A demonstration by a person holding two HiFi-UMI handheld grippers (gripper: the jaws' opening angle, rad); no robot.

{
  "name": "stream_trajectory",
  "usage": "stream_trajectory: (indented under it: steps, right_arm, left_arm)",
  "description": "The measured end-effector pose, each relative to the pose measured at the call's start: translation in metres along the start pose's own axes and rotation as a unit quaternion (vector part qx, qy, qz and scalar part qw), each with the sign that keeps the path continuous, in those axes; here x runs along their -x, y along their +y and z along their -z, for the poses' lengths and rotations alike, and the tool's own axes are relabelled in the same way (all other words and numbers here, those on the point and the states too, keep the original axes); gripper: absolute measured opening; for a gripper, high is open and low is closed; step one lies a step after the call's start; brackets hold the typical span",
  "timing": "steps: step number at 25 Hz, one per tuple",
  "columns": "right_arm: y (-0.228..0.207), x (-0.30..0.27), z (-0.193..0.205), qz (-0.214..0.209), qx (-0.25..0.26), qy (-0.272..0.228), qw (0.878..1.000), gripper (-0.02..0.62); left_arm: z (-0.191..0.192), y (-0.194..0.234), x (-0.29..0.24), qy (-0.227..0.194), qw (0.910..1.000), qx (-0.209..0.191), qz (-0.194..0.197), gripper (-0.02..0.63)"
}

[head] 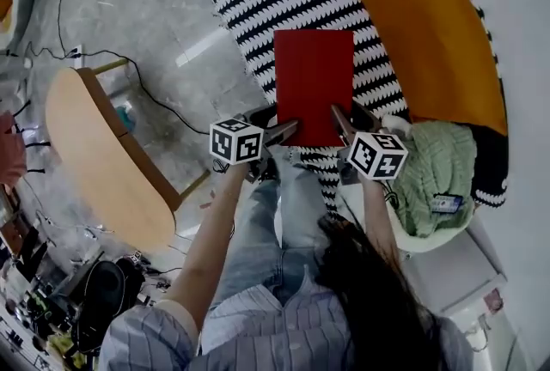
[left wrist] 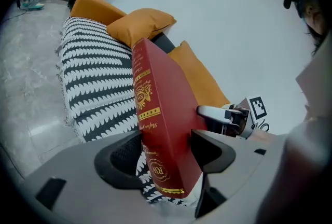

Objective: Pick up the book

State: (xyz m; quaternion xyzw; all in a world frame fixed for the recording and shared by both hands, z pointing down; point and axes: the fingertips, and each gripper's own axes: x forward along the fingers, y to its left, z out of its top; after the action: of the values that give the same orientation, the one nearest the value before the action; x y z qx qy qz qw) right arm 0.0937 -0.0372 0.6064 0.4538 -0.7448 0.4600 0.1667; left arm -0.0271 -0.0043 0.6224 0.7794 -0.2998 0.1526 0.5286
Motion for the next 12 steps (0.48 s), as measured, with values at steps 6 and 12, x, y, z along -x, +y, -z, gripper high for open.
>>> stream_trajectory:
  steps: [6,12]
  right_arm:
    - [0.055,0.020,-0.008,-0.015,0.022,-0.004,1.000,0.209]
    - [0.102,0.048,-0.006,-0.018,0.040,-0.004,0.999,0.207]
  left_arm:
    - [-0.008,-0.016,0.054,-0.018,0.9996,-0.024,-0.001,0.308]
    - [-0.003,-0.038,0.103,-0.023,0.9992,-0.032,-0.003,0.308]
